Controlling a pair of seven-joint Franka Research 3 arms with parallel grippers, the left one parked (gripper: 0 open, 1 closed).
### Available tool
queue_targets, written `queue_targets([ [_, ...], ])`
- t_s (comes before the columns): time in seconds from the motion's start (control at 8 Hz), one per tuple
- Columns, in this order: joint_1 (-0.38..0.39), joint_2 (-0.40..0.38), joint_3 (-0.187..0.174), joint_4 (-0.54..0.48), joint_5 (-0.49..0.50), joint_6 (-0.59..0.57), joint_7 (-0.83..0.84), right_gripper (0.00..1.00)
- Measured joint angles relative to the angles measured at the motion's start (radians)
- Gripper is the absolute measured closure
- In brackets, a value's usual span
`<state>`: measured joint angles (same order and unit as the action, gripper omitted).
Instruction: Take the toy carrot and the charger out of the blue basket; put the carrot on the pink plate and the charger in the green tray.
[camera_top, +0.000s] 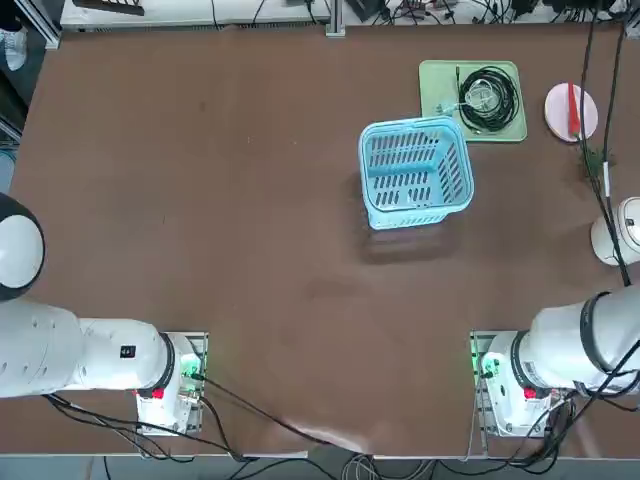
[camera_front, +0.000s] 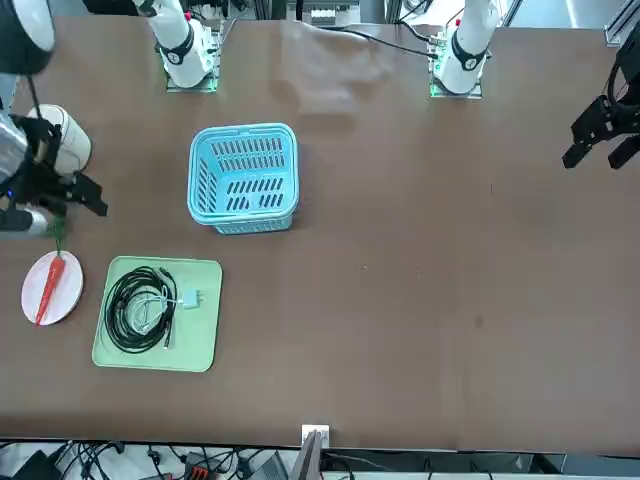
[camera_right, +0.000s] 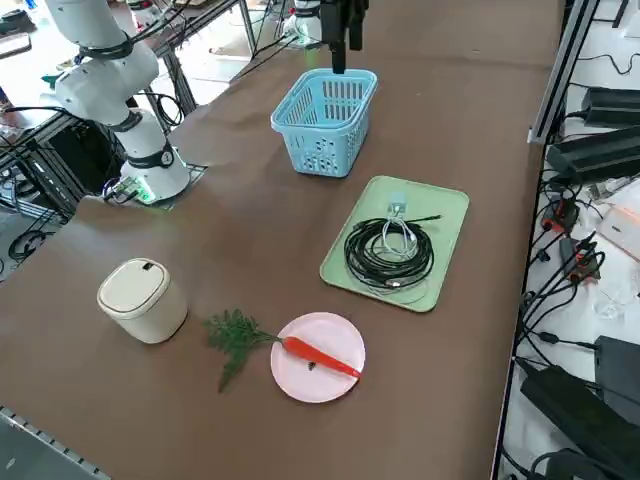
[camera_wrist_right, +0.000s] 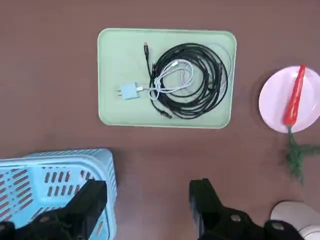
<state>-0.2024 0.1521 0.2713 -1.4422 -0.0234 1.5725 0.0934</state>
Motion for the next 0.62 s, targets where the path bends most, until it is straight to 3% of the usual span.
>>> queue_targets([
  [0.38, -0.006, -0.126, 0.014, -0.145, 0.022, 0.022, 0.035, 0.0],
  [0.62, -0.012, -0.124, 0.013, -0.158, 0.022, 0.03, 0.035, 0.0],
])
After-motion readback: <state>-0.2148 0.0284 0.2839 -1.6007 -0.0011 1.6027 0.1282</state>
